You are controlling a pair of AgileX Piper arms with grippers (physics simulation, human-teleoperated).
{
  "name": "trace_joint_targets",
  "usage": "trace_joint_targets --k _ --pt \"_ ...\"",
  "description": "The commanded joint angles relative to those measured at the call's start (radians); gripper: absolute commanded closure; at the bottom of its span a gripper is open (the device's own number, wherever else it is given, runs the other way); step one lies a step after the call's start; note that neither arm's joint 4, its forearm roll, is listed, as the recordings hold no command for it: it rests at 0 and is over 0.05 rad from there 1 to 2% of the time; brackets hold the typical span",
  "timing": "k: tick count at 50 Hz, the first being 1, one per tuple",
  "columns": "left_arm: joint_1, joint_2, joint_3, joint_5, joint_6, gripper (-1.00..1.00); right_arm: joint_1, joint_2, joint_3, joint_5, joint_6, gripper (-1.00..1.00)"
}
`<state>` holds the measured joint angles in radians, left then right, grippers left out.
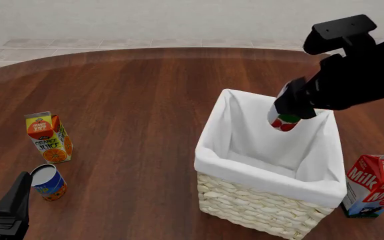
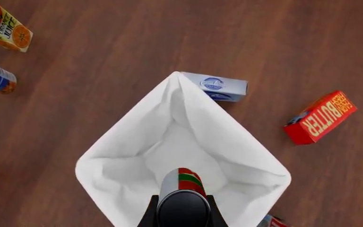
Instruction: Pick up the tomato sauce, and put it in the basket.
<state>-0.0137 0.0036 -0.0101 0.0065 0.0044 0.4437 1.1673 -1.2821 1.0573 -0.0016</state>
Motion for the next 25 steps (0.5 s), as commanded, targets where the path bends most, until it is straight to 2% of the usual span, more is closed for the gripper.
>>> trace_joint_targets --k 1,25 --pt "0.000 0.000 0.000 0.000 0.000 -1.00 0.001 0.009 0.037 -0.029 0.023 1.00" --pt "0.000 0.000 0.000 0.000 0.000 -1.00 0.009 0.036 0.104 -0.083 0.035 1.00"
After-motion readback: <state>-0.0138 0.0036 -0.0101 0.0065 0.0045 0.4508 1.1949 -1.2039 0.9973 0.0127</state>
